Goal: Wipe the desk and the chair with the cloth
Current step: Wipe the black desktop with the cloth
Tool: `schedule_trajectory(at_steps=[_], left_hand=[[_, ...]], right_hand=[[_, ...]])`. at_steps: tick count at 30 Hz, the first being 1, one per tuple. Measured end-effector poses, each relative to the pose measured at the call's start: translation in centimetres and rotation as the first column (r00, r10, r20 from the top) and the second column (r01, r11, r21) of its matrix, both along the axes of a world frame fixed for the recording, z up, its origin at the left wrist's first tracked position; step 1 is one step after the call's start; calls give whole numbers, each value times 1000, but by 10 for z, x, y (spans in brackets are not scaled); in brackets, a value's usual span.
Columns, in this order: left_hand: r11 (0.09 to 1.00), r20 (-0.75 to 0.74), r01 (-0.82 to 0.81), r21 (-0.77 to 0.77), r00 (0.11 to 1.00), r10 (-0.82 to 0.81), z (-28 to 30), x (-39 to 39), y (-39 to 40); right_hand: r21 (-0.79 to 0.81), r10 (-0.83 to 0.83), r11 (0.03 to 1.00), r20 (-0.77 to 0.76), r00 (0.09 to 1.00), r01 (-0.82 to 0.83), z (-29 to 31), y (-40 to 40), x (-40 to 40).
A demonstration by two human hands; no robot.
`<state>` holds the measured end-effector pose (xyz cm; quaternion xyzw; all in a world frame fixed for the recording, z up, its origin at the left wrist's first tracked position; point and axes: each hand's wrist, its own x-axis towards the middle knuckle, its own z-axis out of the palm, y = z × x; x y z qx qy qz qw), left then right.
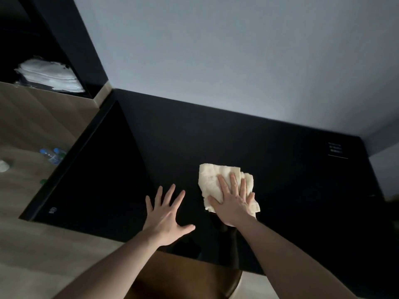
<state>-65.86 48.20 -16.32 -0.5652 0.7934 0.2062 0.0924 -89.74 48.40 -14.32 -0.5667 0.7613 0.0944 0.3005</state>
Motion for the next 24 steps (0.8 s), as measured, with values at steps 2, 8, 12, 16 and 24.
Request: schedule_trajectory(at_steps=[2,8,12,16,24], left_hand=[[996,56,-74,46,996,71,4,-44,9],[934,211,-297,198,944,255,26,-137,10],[896,244,-363,254,921,304,35,-155,7],[879,242,-384,283,915,322,36,-158,1],[876,238,-385,290,916,323,29,-154,-1]], right_hand=[[-6,-10,1000,10,1000,11,-2,12,-43],[7,-89,996,33,995,89,-5,56,-171],[44,-149,988,15,989,148,-4,72,-213],[137,-164,977,-6,986,163,-1,65,-214],[205,-158,966,-9,987,157,7,47,-224]])
